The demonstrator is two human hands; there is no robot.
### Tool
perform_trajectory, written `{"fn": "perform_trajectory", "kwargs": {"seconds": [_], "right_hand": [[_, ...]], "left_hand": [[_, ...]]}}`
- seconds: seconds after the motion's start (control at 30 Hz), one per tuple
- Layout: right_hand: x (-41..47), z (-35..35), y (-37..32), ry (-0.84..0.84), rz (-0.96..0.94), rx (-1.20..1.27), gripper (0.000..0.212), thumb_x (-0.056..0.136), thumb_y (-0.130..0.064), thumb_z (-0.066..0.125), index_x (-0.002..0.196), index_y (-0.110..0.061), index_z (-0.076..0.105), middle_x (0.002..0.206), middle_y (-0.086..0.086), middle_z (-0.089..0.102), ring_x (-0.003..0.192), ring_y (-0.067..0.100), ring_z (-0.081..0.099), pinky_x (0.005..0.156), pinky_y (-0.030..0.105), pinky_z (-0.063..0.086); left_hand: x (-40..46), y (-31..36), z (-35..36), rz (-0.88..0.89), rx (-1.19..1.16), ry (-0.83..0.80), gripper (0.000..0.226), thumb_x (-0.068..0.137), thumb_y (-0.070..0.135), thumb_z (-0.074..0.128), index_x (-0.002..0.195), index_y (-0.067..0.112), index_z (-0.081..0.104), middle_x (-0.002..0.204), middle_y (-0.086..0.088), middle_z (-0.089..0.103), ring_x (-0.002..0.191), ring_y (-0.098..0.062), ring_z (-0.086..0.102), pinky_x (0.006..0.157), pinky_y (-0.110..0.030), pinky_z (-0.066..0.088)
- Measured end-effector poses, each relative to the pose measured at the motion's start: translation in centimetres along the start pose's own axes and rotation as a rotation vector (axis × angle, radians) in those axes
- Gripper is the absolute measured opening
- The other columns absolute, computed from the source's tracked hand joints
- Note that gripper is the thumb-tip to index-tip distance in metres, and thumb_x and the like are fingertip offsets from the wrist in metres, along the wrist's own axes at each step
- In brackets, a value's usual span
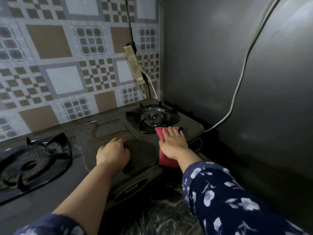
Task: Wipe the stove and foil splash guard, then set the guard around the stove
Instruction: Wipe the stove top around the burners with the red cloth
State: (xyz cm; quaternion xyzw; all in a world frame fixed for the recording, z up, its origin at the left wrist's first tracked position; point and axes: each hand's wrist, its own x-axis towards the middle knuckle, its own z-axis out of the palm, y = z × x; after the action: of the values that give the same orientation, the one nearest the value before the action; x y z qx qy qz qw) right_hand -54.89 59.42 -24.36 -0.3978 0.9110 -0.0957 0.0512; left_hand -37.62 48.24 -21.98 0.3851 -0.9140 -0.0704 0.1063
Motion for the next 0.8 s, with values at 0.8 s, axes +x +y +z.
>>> {"fn": "perform_trajectory", "kwargs": {"seconds": [0.8], "right_hand": [[3.1,3.1,-14.6,-0.075,-0.276,-0.114,0.061,0.099,-0.043,0.019,0.152,-0.019,0.005,0.159,0.021,-0.005,0.147,0.033,-0.006,0.119,0.045,-0.008]], "left_hand": [[4.5,-8.5,-2.5,-0.126,0.015,-0.028,0.040,0.088,0.026,0.041,0.125,0.021,0.055,0.132,-0.004,0.051,0.120,-0.026,0.052,0.099,-0.040,0.036]]}}
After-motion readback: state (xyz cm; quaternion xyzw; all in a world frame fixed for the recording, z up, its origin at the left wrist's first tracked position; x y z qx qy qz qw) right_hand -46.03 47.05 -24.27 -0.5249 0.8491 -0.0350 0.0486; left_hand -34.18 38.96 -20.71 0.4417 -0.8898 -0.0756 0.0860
